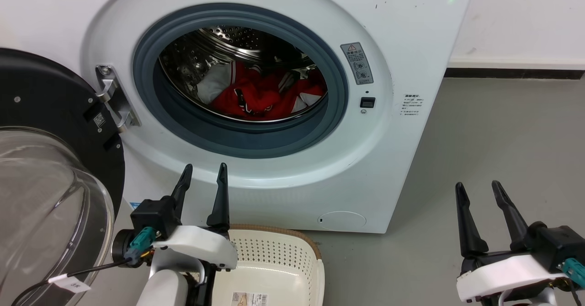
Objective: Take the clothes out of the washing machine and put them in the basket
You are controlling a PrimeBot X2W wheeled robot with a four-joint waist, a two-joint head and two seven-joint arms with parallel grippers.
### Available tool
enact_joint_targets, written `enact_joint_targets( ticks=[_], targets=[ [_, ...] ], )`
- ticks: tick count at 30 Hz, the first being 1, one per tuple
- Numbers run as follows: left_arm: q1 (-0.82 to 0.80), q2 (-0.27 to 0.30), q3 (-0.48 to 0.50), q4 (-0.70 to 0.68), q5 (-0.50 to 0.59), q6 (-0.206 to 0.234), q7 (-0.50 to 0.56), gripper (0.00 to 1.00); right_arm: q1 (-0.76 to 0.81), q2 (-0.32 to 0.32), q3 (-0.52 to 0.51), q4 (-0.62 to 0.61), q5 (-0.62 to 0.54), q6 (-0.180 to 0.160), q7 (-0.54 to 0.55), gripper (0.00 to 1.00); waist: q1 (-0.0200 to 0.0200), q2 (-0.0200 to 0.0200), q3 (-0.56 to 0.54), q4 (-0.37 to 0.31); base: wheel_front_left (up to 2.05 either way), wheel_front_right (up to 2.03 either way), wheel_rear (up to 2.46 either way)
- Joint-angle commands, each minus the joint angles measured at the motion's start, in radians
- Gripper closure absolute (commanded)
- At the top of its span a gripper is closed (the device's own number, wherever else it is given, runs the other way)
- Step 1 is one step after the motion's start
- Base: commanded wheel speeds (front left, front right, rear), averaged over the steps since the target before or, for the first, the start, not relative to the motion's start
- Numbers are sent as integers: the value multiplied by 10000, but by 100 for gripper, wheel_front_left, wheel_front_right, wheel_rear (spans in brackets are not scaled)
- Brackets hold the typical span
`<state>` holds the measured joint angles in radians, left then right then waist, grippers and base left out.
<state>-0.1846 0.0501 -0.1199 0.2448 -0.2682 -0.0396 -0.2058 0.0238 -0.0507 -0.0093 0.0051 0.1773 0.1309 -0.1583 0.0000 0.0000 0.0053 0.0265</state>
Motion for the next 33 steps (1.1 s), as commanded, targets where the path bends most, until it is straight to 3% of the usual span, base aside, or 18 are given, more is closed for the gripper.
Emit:
enact_joint_targets(
  ticks=[1, 22, 33],
  targets=[
    [-166, 39, -24, -8, 201, 41, -75, 0, 40, 4, 16, -114, -215, -2, -60, 0, 0, 0, 1, 1, 0, 0, 0],
    [-275, 51, -158, 323, 1711, 164, -483, 0, 213, 8, 77, -340, -1622, -3, -238, 0, 0, 0, 20, 64, 0, 0, 0],
    [-267, 18, -45, 575, 1739, 85, -600, 0, 275, 11, 89, -242, -1917, -3, -340, 0, 0, 0, 15, 107, 0, 0, 0]
  ],
)
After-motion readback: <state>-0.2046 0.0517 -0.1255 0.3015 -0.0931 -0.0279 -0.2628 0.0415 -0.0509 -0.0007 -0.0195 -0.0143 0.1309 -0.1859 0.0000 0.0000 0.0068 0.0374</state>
